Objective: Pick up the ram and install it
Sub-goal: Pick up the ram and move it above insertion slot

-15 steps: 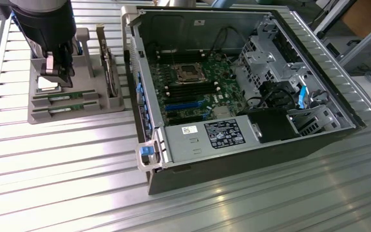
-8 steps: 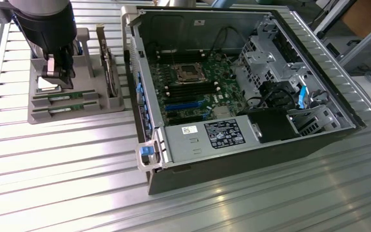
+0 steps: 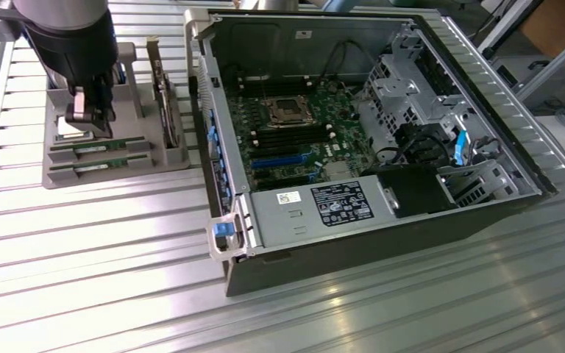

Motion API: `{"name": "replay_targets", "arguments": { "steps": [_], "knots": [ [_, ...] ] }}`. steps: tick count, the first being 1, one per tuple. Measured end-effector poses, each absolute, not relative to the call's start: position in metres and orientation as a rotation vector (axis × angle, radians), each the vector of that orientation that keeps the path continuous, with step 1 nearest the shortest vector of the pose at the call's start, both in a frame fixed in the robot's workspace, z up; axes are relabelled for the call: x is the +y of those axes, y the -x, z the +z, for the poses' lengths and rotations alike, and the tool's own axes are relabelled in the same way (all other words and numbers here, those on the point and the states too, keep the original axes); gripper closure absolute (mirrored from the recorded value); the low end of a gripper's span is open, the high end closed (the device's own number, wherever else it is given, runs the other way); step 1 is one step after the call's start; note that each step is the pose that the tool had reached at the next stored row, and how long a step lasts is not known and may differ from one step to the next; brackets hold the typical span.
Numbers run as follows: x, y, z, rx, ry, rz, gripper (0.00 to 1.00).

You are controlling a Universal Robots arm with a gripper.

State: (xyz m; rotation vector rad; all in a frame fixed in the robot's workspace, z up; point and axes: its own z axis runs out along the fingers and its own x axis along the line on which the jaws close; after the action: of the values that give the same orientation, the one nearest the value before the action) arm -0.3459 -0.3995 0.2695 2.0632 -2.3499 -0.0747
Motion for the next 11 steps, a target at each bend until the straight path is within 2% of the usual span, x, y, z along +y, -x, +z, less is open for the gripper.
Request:
{"name": "replay_targets", "arguments": {
  "steps": [11],
  "knots": [
    [-0.4, 0.3459, 0.262, -2.35, -2.063, -0.075, 0.64]
  ]
}}
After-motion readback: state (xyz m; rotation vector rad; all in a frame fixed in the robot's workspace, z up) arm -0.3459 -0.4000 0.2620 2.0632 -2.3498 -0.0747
